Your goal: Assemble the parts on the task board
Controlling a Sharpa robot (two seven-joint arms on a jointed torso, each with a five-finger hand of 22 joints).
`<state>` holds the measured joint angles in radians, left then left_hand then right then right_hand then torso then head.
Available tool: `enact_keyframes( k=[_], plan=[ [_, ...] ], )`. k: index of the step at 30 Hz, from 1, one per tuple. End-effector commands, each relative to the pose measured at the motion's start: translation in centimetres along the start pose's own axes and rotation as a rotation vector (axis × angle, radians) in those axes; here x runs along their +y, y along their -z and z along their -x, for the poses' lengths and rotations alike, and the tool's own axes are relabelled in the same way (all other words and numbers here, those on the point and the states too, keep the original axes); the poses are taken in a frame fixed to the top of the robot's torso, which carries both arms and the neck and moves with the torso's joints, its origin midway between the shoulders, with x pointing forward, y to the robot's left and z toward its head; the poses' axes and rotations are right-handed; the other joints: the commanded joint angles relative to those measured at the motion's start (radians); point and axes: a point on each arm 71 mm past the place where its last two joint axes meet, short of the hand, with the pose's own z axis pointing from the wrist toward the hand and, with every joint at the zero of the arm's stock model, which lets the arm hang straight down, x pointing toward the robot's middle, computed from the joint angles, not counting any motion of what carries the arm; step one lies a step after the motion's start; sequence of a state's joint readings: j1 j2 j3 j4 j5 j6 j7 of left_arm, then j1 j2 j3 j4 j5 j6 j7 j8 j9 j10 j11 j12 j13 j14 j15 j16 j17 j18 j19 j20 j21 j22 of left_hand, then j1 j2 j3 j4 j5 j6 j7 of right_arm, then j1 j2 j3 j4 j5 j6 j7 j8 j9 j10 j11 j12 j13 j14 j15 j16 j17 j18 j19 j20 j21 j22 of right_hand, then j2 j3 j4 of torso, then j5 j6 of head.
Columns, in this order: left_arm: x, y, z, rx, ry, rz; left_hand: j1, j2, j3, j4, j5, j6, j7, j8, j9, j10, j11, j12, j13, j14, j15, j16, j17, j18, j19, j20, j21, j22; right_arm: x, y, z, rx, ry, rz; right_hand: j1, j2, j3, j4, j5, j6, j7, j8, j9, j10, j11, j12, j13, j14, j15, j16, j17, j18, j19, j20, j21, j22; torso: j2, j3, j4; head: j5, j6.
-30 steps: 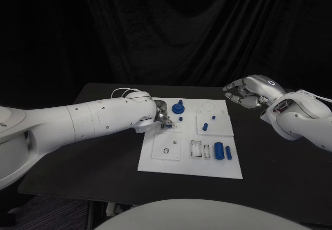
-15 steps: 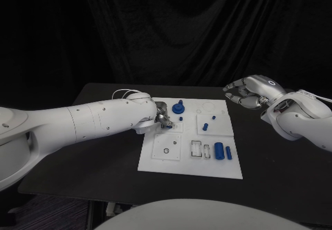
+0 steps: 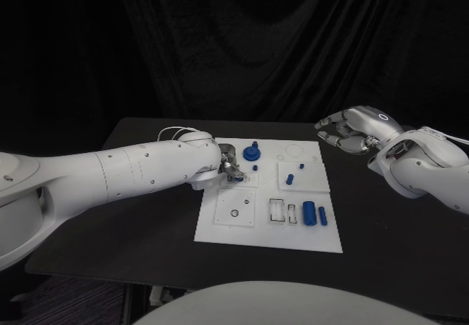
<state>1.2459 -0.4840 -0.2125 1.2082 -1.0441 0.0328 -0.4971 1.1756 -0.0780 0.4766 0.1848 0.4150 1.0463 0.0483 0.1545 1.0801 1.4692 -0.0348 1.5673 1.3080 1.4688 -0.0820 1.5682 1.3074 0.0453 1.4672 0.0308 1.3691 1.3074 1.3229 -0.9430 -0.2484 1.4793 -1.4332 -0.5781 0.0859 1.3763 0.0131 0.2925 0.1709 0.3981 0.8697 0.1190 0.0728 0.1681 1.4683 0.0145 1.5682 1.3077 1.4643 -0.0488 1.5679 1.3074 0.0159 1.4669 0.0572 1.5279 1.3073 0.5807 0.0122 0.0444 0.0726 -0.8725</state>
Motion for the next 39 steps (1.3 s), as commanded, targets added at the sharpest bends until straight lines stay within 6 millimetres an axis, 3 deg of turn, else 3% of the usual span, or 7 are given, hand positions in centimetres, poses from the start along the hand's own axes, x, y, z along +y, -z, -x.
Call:
enact_keyframes(
  k=[1, 11, 13, 20, 23, 39],
  plan=[
    [-0.20, -0.06, -0.19, 0.000, 0.001, -0.015, -0.002, 0.012, 0.050, -0.046, 0.006, -0.001, -0.008, 0.004, 0.002, 0.102, 0.004, 0.003, 0.263, 0.102, 0.002, 0.003, 0.263, 0.004, -0.001, 0.001, -0.004, 0.198, -0.10, 0.03, -0.09, 0.004, 0.000, -0.016, -0.004, -0.008, 0.005, 0.001, 0.005, 0.004, 0.002, 0.000, -0.001, 0.102, 0.007, 0.003, 0.263, 0.107, 0.005, 0.003, 0.263, -0.003, 0.077, 0.009, -0.003, 0.246, 0.000, 0.0012, 0.0002, 0.001, 0.000],
    [-0.19, -0.11, -0.31, 0.015, -0.007, -0.012, -0.026, 0.020, 0.033, -0.045, -0.012, -0.004, -0.006, 0.002, 0.001, 0.102, 0.006, 0.003, 0.263, 0.102, 0.005, 0.003, 0.263, 0.006, -0.006, 0.003, -0.013, 0.195, -0.07, -0.02, -0.13, 0.007, 0.000, -0.016, -0.004, -0.008, 0.005, 0.001, 0.005, 0.004, 0.002, 0.000, -0.001, 0.102, 0.007, 0.003, 0.263, 0.107, 0.005, 0.003, 0.263, -0.003, 0.077, 0.009, -0.003, 0.246, 0.000, 0.0008, -0.0002, 0.003, 0.000],
    [-0.15, -0.14, -0.30, 0.016, -0.007, -0.010, -0.041, 0.027, 0.017, -0.041, -0.034, -0.006, -0.005, -0.001, -0.001, 0.102, 0.007, 0.003, 0.263, 0.102, 0.006, 0.003, 0.263, 0.006, -0.008, 0.005, -0.016, 0.195, -0.08, -0.02, -0.14, 0.008, 0.000, -0.017, -0.004, -0.008, 0.005, 0.001, 0.005, 0.004, 0.002, 0.000, -0.001, 0.102, 0.007, 0.003, 0.263, 0.107, 0.005, 0.003, 0.263, -0.003, 0.077, 0.009, -0.003, 0.246, 0.001, 0.0009, -0.0002, 0.003, 0.000],
    [-0.10, -0.22, -0.35, 0.020, -0.008, -0.007, -0.087, 0.051, -0.051, -0.015, -0.174, -0.006, -0.002, -0.016, -0.018, 0.102, 0.011, 0.003, 0.263, 0.102, 0.009, 0.003, 0.263, 0.007, -0.010, 0.009, -0.022, 0.193, -0.10, -0.03, -0.16, 0.011, 0.000, -0.020, -0.004, -0.008, 0.005, 0.001, 0.005, 0.004, 0.002, 0.000, -0.001, 0.102, 0.007, 0.003, 0.263, 0.107, 0.005, 0.003, 0.263, -0.003, 0.077, 0.009, -0.003, 0.246, 0.000, 0.0010, 0.0000, 0.002, 0.000],
    [-0.10, -0.26, -0.38, 0.021, -0.008, -0.007, -0.111, 0.054, -0.086, 0.006, -0.206, -0.010, 0.003, -0.028, -0.031, 0.102, 0.015, 0.003, 0.263, 0.102, 0.013, 0.003, 0.263, 0.008, -0.012, 0.011, -0.026, 0.192, -0.12, -0.03, -0.16, 0.012, 0.000, -0.021, -0.004, -0.008, 0.005, 0.001, 0.005, 0.004, 0.002, 0.000, -0.001, 0.102, 0.007, 0.003, 0.263, 0.107, 0.005, 0.003, 0.263, -0.003, 0.077, 0.009, -0.003, 0.246, 0.000, 0.0010, 0.0000, 0.001, 0.000],
    [0.18, -0.40, -0.46, 0.018, -0.004, 0.002, -0.177, 0.079, -0.230, 0.083, -0.288, -0.015, 0.017, -0.071, -0.083, 0.102, 0.028, 0.003, 0.263, 0.102, 0.024, 0.003, 0.263, 0.010, -0.016, 0.023, -0.035, 0.190, -0.21, -0.07, -0.21, 0.018, 0.001, -0.025, -0.004, -0.008, 0.005, 0.001, 0.005, 0.004, 0.002, 0.000, -0.001, 0.102, 0.007, 0.003, 0.263, 0.107, 0.005, 0.003, 0.263, -0.003, 0.077, 0.009, -0.003, 0.246, 0.000, 0.0007, -0.0011, 0.004, 0.000]
  ],
)
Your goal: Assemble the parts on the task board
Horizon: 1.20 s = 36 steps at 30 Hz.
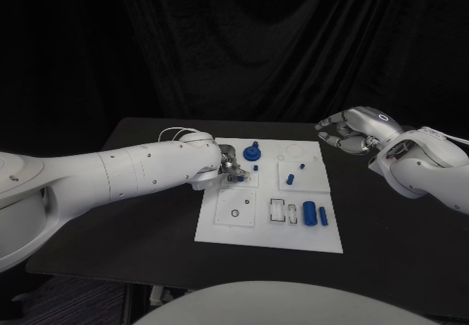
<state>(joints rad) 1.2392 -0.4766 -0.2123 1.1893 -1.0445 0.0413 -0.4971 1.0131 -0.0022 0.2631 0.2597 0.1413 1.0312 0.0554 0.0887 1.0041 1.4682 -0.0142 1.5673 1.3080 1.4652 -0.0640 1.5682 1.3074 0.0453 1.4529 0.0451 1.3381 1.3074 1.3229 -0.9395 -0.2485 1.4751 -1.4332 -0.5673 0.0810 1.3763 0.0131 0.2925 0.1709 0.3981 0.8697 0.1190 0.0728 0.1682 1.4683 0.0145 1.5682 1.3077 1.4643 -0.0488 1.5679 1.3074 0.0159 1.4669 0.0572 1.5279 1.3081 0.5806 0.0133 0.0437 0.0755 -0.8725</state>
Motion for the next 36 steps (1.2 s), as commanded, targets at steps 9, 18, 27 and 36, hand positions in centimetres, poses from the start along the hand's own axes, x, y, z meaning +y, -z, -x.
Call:
enact_keyframes(
  k=[9, 18, 27, 36],
  plan=[
    [0.1, -0.1, -0.3, 0.012, -0.002, 0.001, -0.066, 0.033, -0.083, 0.030, -0.049, -0.001, 0.009, 0.013, 0.009, 0.103, 0.008, 0.003, 0.263, 0.106, 0.007, 0.003, 0.263, 0.010, 0.000, 0.010, -0.002, 0.191, -0.1, 0.0, -0.2, 0.013, 0.000, -0.019, -0.008, -0.009, 0.011, -0.003, 0.005, 0.006, 0.003, -0.002, -0.003, 0.102, 0.008, 0.003, 0.263, 0.107, 0.006, 0.003, 0.263, -0.003, 0.077, 0.010, -0.003, 0.245, 0.001, 0.0000, 0.0016, 0.002, 0.000],
    [0.0, 0.1, -0.1, -0.036, 0.025, -0.040, -0.120, 0.070, -0.141, 0.032, -0.057, -0.010, 0.004, 0.052, 0.055, 0.103, 0.005, 0.003, 0.263, 0.106, 0.003, 0.003, 0.263, 0.008, 0.004, 0.008, 0.004, 0.193, -0.2, 0.0, -0.2, 0.018, 0.000, -0.023, -0.009, -0.009, 0.012, -0.003, 0.005, 0.006, 0.003, -0.002, -0.003, 0.102, 0.008, 0.003, 0.263, 0.107, 0.006, 0.003, 0.263, -0.003, 0.077, 0.010, -0.004, 0.245, 0.000, -0.0005, 0.0018, 0.003, 0.000],
    [-0.2, 0.5, 0.2, -0.093, 0.053, -0.104, -0.069, 0.067, -0.166, 0.019, -0.015, -0.021, -0.001, 0.084, 0.090, 0.103, -0.001, 0.003, 0.263, 0.106, 0.000, 0.003, 0.263, 0.007, 0.008, 0.004, 0.012, 0.195, -0.2, 0.1, -0.2, 0.019, 0.000, -0.025, -0.009, -0.009, 0.012, -0.003, 0.005, 0.006, 0.003, -0.002, -0.003, 0.102, 0.008, 0.003, 0.263, 0.107, 0.006, 0.003, 0.263, -0.003, 0.077, 0.010, -0.004, 0.245, 0.000, -0.0004, 0.0018, 0.003, 0.000],
    [-0.3, 1.2, 0.6, -0.198, 0.028, -0.163, -0.026, 0.058, -0.187, 0.019, 0.000, -0.011, -0.010, 0.119, 0.119, 0.103, -0.009, 0.003, 0.263, 0.106, -0.007, 0.003, 0.263, 0.003, 0.020, -0.002, 0.032, 0.200, -0.4, 0.3, -0.1, 0.018, 0.000, -0.027, -0.009, -0.009, 0.012, -0.003, 0.005, 0.006, 0.003, -0.002, -0.003, 0.102, 0.008, 0.003, 0.263, 0.107, 0.006, 0.003, 0.263, -0.003, 0.077, 0.010, -0.004, 0.245, 0.001, -0.0006, 0.0013, 0.001, 0.000]
  ],
)
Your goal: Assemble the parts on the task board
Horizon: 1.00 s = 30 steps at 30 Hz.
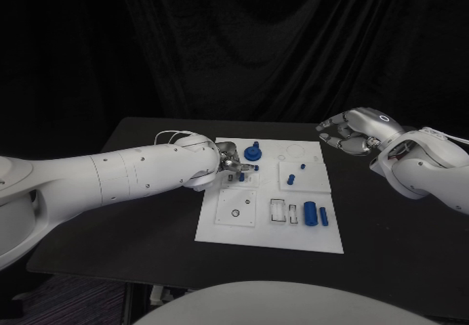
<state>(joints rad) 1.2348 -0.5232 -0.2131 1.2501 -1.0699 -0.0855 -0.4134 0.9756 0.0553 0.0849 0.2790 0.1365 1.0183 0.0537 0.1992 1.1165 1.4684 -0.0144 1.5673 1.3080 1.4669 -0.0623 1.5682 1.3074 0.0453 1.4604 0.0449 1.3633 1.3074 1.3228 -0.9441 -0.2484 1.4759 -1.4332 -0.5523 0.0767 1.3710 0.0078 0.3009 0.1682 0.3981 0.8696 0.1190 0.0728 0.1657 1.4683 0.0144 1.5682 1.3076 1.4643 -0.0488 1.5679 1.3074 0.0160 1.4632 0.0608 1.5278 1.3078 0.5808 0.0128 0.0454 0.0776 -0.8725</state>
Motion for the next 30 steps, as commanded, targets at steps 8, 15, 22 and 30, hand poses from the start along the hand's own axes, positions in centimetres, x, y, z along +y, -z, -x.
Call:
enact_keyframes(
  k=[8, 15, 22, 30],
  plan=[
    [-0.2, 1.8, 0.9, -0.191, -0.087, -0.080, 0.055, -0.007, -0.045, 0.007, 0.007, 0.016, -0.028, 0.094, 0.095, 0.102, -0.027, 0.003, 0.263, 0.104, -0.025, 0.003, 0.263, -0.005, 0.032, -0.017, 0.040, 0.210, -0.4, 0.3, 0.0, 0.001, 0.002, -0.026, -0.006, -0.005, 0.004, 0.000, 0.005, 0.008, 0.004, -0.001, -0.001, 0.102, 0.009, 0.003, 0.263, 0.107, 0.007, 0.003, 0.263, -0.002, 0.080, 0.007, -0.004, 0.245, 0.000, -0.0007, -0.0006, 0.001, 0.000],
    [0.4, 2.6, 2.2, -0.251, -0.139, -0.074, 0.083, 0.007, -0.070, 0.004, 0.004, 0.002, -0.042, 0.172, 0.204, 0.102, -0.039, 0.003, 0.263, 0.104, -0.036, 0.003, 0.263, -0.006, 0.038, -0.029, 0.045, 0.212, -0.5, 0.3, 0.0, 0.002, 0.003, -0.027, -0.006, -0.005, 0.004, 0.000, 0.005, 0.008, 0.004, -0.001, -0.001, 0.102, 0.009, 0.003, 0.263, 0.107, 0.007, 0.003, 0.263, -0.002, 0.080, 0.007, -0.004, 0.245, -0.001, -0.0008, -0.0002, 0.002, 0.000],
    [0.4, 3.1, 2.9, -0.276, -0.190, -0.122, 0.235, 0.006, -0.001, -0.068, 0.086, -0.041, -0.051, 0.215, 0.218, 0.102, -0.046, 0.003, 0.263, 0.104, -0.042, 0.003, 0.263, -0.007, 0.038, -0.035, 0.048, 0.213, -0.6, 0.4, 0.0, 0.006, 0.004, -0.030, -0.008, -0.006, 0.003, 0.000, 0.004, 0.009, 0.004, -0.001, -0.001, 0.102, 0.009, 0.003, 0.263, 0.107, 0.007, 0.003, 0.263, -0.002, 0.080, 0.007, -0.004, 0.245, -0.002, 0.0008, 0.0003, 0.000, 0.000],
    [1.9, 2.6, 4.0, -0.294, -0.234, -0.104, 0.236, -0.022, 0.040, -0.033, 0.051, -0.089, -0.026, 0.142, 0.176, 0.102, -0.027, 0.003, 0.263, 0.104, -0.027, 0.003, 0.263, -0.009, 0.039, -0.024, 0.053, 0.215, -0.8, 0.6, 0.1, 0.006, 0.004, -0.035, -0.009, -0.006, 0.003, 0.000, 0.004, 0.009, 0.004, -0.001, -0.001, 0.102, 0.009, 0.003, 0.263, 0.107, 0.007, 0.003, 0.263, -0.002, 0.080, 0.007, -0.005, 0.245, 0.000, -0.0006, -0.0004, -0.003, 0.000]
  ],
)
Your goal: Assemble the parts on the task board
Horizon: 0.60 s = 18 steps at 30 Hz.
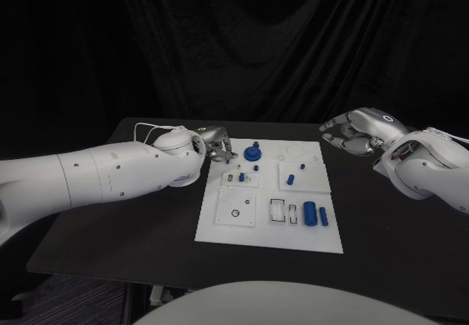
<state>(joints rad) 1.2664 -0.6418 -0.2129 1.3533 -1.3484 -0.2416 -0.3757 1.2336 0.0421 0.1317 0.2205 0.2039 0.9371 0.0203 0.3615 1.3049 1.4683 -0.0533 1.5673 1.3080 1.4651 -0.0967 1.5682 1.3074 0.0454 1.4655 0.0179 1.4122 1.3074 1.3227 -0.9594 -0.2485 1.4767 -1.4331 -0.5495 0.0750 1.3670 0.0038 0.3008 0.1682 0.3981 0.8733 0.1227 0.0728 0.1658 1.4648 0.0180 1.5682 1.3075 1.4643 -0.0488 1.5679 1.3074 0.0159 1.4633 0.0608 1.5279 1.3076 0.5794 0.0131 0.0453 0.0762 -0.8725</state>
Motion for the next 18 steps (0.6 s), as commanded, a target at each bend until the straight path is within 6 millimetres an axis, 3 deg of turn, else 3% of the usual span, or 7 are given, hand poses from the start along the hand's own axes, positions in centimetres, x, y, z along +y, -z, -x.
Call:
enact_keyframes(
  k=[1, 4, 8, 12, 18],
  plan=[
    [0.6, -0.3, 0.6, -0.030, -0.049, -0.031, -0.029, -0.011, -0.010, 0.034, -0.018, -0.012, 0.010, -0.028, -0.017, 0.102, 0.014, 0.003, 0.263, 0.106, 0.009, 0.003, 0.263, -0.009, 0.034, 0.004, 0.004, 0.215, -0.2, 0.2, 0.0, 0.005, 0.000, -0.020, -0.005, -0.002, 0.003, 0.000, 0.004, 0.005, 0.000, -0.001, -0.001, 0.106, 0.005, 0.003, 0.263, 0.107, 0.007, 0.003, 0.263, -0.002, 0.080, 0.007, -0.005, 0.245, 0.002, -0.0009, -0.0002, -0.002, 0.000],
    [1.3, -0.6, 0.8, -0.039, -0.055, -0.012, -0.055, -0.016, -0.025, 0.063, -0.028, -0.018, 0.020, -0.051, -0.030, 0.102, 0.023, 0.003, 0.263, 0.106, 0.016, 0.003, 0.263, -0.009, 0.034, 0.011, 0.006, 0.215, -0.3, 0.2, 0.0, 0.006, 0.000, -0.022, -0.005, -0.003, 0.003, 0.000, 0.004, 0.005, 0.000, -0.001, -0.001, 0.106, 0.005, 0.003, 0.263, 0.107, 0.007, 0.003, 0.263, -0.003, 0.080, 0.007, -0.003, 0.246, 0.003, -0.0013, -0.0011, -0.002, 0.000],
    [1.9, -1.0, 1.0, -0.038, -0.064, 0.007, -0.097, -0.011, -0.048, 0.071, -0.045, 0.001, 0.022, -0.055, -0.033, 0.102, 0.026, 0.003, 0.263, 0.106, 0.020, 0.003, 0.263, -0.010, 0.035, 0.016, 0.008, 0.216, -0.3, 0.3, 0.0, 0.010, -0.001, -0.026, -0.005, -0.003, 0.003, 0.000, 0.004, 0.005, 0.000, -0.001, -0.001, 0.106, 0.005, 0.003, 0.263, 0.107, 0.007, 0.003, 0.263, -0.003, 0.080, 0.007, -0.003, 0.246, 0.007, -0.0023, -0.0022, 0.004, 0.000],
    [2.2, -1.4, 1.0, -0.026, -0.067, 0.023, -0.181, 0.009, -0.092, 0.072, -0.090, 0.036, 0.015, -0.048, -0.026, 0.102, 0.022, 0.003, 0.263, 0.106, 0.018, 0.003, 0.263, -0.011, 0.039, 0.017, 0.017, 0.219, -0.1, 0.2, -0.1, 0.014, -0.002, -0.023, -0.006, -0.003, 0.003, 0.001, 0.004, 0.005, 0.000, -0.001, -0.002, 0.106, 0.005, 0.003, 0.263, 0.107, 0.007, 0.003, 0.263, -0.002, 0.080, 0.007, -0.004, 0.245, 0.009, -0.0039, 0.0002, 0.002, 0.000],
    [2.9, -2.3, 0.7, 0.053, -0.022, 0.077, -0.246, 0.029, -0.135, 0.073, -0.119, 0.071, 0.006, -0.037, -0.012, 0.102, 0.014, 0.003, 0.263, 0.106, 0.012, 0.003, 0.263, -0.011, 0.039, 0.012, 0.019, 0.219, 0.0, 0.0, -0.2, 0.020, -0.003, -0.019, -0.006, -0.003, 0.003, 0.001, 0.004, 0.005, 0.000, -0.001, -0.002, 0.106, 0.005, 0.003, 0.263, 0.107, 0.007, 0.003, 0.263, -0.002, 0.080, 0.007, -0.004, 0.245, 0.018, -0.0084, 0.0008, 0.002, 0.000]
  ],
)
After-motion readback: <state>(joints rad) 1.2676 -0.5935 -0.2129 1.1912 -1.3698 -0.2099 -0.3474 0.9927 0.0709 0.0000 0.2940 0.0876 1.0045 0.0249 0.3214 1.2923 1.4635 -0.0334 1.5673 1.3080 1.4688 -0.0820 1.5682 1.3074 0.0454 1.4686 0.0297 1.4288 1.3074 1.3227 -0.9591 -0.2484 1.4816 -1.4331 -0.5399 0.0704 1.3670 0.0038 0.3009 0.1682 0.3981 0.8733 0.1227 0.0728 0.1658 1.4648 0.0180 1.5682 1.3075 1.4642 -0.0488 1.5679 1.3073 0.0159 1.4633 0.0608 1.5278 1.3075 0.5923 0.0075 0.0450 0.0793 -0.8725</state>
